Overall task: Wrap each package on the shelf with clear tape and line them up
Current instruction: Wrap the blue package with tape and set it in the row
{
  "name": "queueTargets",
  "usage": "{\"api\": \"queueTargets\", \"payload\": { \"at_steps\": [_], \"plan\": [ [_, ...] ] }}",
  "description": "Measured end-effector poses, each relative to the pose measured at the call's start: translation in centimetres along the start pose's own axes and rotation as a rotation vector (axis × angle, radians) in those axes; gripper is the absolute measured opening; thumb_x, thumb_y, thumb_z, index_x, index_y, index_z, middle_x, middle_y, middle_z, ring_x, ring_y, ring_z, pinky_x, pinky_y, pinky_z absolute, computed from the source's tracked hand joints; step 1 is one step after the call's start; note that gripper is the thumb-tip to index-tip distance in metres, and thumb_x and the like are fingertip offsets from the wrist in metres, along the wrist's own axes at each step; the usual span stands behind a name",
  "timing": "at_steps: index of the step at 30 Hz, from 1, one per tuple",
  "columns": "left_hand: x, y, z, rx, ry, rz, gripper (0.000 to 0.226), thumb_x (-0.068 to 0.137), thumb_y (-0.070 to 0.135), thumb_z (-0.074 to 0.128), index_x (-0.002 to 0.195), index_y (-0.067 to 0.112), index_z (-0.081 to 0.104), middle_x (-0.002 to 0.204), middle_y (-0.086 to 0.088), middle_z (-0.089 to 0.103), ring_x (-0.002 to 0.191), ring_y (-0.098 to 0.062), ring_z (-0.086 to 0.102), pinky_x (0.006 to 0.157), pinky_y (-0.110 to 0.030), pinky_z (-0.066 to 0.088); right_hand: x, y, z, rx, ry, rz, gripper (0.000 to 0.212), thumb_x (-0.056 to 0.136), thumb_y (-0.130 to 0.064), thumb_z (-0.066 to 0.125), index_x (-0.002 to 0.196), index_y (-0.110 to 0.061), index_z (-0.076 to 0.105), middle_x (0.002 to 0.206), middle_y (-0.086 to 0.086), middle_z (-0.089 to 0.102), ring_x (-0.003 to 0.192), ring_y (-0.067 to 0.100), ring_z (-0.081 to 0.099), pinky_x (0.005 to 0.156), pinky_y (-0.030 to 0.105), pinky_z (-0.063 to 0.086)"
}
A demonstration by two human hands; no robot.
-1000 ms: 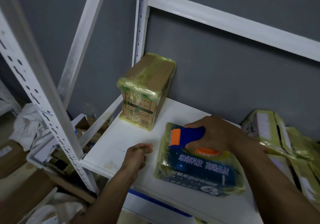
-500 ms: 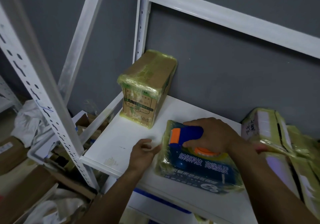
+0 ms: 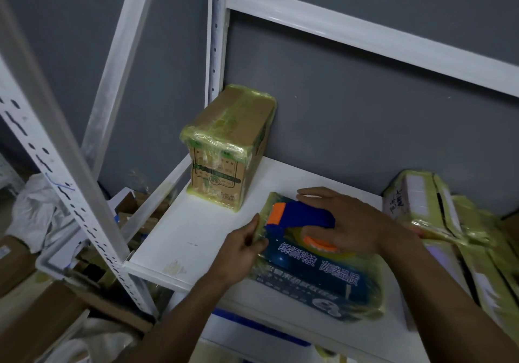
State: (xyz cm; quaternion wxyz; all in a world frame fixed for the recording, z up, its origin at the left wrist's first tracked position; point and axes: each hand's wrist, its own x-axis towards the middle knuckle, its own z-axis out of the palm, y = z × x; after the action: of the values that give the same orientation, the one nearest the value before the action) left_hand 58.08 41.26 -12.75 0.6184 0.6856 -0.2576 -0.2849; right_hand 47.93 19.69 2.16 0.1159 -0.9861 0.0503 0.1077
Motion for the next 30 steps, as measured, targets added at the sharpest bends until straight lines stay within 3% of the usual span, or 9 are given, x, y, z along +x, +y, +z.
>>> {"api": "queueTargets", "payload": {
  "at_steps": [3, 6, 11, 14, 18, 21, 23, 27, 30],
  "plan": [
    [1.6, -0.3, -1.6, 0.012, -0.002, 0.03, 0.055, 0.106, 0.014, 0.052, 0.155, 0.032, 0.035, 0.136, 0.014, 0.06, 0.109, 0.008, 0.063, 0.086, -0.013, 0.052, -0.5, 0.0, 0.8, 0.149, 0.079, -0.047, 0.055, 0.103, -0.057, 0.049, 0.155, -0.045, 0.037, 0.152, -0.041, 0.03, 0.13, -0.01, 0.043, 0.107, 0.027, 0.045],
    [2.9, -0.2, -2.8, -0.001, -0.031, 0.094, 0.054, 0.106, 0.011, 0.049, 0.146, 0.047, 0.044, 0.133, 0.019, 0.061, 0.114, 0.006, 0.062, 0.086, -0.012, 0.051, -0.3, -0.6, 1.8, 0.2, 0.231, -0.081, 0.042, 0.103, -0.048, 0.054, 0.145, -0.039, 0.053, 0.148, -0.032, 0.044, 0.129, -0.008, 0.048, 0.107, 0.025, 0.045],
    [2.8, -1.6, -2.4, 0.122, -0.003, 0.21, 0.046, 0.106, 0.035, 0.041, 0.15, 0.048, 0.04, 0.126, 0.011, 0.07, 0.11, -0.015, 0.07, 0.088, -0.035, 0.06, 0.5, -1.3, 2.0, 0.092, 0.229, -0.056, 0.051, 0.097, -0.056, 0.06, 0.146, -0.044, 0.048, 0.149, -0.033, 0.042, 0.122, 0.0, 0.055, 0.1, 0.034, 0.05],
    [2.7, -2.1, -1.9, 0.159, 0.055, 0.266, 0.045, 0.106, 0.036, 0.037, 0.148, 0.052, 0.041, 0.123, 0.02, 0.069, 0.108, -0.011, 0.07, 0.085, -0.033, 0.061, 0.6, -0.9, 1.5, 0.078, 0.159, -0.07, 0.055, 0.097, -0.048, 0.062, 0.149, -0.045, 0.044, 0.15, -0.034, 0.035, 0.118, 0.001, 0.056, 0.093, 0.028, 0.051],
    [2.9, -2.0, -1.8, 0.226, 0.094, 0.343, 0.045, 0.107, 0.028, 0.035, 0.147, 0.048, 0.044, 0.125, 0.019, 0.068, 0.111, -0.01, 0.068, 0.087, -0.027, 0.059, 0.3, -0.4, 0.7, 0.147, 0.134, -0.062, 0.061, 0.091, -0.037, 0.067, 0.149, -0.041, 0.048, 0.151, -0.029, 0.041, 0.128, -0.003, 0.048, 0.106, 0.022, 0.043],
    [3.2, -2.4, -1.7, 0.253, 0.113, 0.374, 0.046, 0.107, 0.017, 0.034, 0.147, 0.033, 0.05, 0.128, 0.011, 0.069, 0.112, -0.012, 0.068, 0.091, -0.029, 0.058, -0.2, -0.4, 0.4, 0.189, 0.128, -0.041, 0.063, 0.088, -0.041, 0.067, 0.148, -0.041, 0.048, 0.149, -0.026, 0.044, 0.13, -0.002, 0.047, 0.11, 0.022, 0.041],
    [3.4, -2.6, -1.6, 0.268, 0.138, 0.361, 0.046, 0.107, 0.014, 0.035, 0.145, 0.033, 0.053, 0.13, 0.006, 0.069, 0.112, -0.011, 0.068, 0.093, -0.031, 0.058, -0.9, 0.0, 0.2, 0.2, 0.136, -0.015, 0.062, 0.086, -0.043, 0.068, 0.146, -0.042, 0.051, 0.146, -0.028, 0.046, 0.13, -0.004, 0.047, 0.111, 0.021, 0.041],
    [3.4, -2.4, -1.5, 0.225, 0.119, 0.38, 0.047, 0.107, 0.011, 0.034, 0.142, 0.035, 0.056, 0.12, 0.027, 0.069, 0.101, -0.007, 0.071, 0.08, -0.02, 0.058, -2.3, 1.1, 0.0, 0.194, 0.145, 0.021, 0.055, 0.089, -0.052, 0.066, 0.142, -0.046, 0.054, 0.141, -0.034, 0.048, 0.128, -0.01, 0.046, 0.111, 0.019, 0.04],
    [3.3, -2.3, -1.7, 0.216, 0.115, 0.377, 0.049, 0.106, 0.009, 0.034, 0.142, 0.034, 0.055, 0.108, 0.023, 0.072, 0.092, -0.007, 0.071, 0.076, -0.019, 0.057, -2.4, 0.8, 0.4, 0.164, 0.132, 0.043, 0.047, 0.097, -0.059, 0.054, 0.142, -0.047, 0.053, 0.146, -0.03, 0.048, 0.13, -0.007, 0.046, 0.113, 0.024, 0.039]
  ]
}}
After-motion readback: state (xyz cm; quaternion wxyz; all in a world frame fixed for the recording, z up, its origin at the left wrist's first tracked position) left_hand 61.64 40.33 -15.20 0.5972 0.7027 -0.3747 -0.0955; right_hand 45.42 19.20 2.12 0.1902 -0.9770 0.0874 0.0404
